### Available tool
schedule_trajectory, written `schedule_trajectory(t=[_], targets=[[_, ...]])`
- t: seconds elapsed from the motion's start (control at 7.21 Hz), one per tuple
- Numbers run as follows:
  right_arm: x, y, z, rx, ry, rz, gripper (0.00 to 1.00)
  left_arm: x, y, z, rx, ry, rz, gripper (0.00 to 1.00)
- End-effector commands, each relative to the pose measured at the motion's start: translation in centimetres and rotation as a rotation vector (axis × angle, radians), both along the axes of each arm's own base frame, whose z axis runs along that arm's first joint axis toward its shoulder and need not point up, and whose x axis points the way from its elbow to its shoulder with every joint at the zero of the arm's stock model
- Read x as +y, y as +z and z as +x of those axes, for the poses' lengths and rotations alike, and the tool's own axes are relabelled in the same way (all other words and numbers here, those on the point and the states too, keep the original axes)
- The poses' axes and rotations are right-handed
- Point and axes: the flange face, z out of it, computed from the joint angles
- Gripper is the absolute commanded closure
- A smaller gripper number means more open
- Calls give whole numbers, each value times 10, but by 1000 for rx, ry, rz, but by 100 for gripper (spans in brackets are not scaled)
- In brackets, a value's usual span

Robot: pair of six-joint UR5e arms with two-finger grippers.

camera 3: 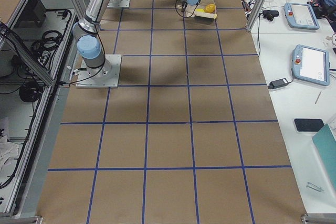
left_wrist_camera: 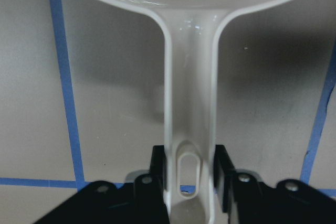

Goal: Sweep and dump trash into bin
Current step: 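Sweep the items with the right gripper's brush into the left-held dustpan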

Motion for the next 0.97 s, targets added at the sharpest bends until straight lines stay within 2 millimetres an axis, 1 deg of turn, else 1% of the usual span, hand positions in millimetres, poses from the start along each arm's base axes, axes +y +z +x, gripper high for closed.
schedule_trajectory(t=[0.0, 0.14, 0.28, 0.56, 0.83], targets=[[13, -6, 29, -32, -3, -7, 100, 0, -1, 0, 0, 0, 1, 90], [15, -12, 43, -57, -13, -9, 100, 0, -1, 0, 0, 0, 1, 90], [18, -11, 56, -64, -9, -15, 100, 0, -1, 0, 0, -2, 2, 90], [33, 1, 79, -107, -19, -1, 100, 0, -1, 0, 2, -2, 1, 90], [36, 18, 78, -105, -13, -21, 100, 1, -2, 0, 2, -2, 4, 90]])
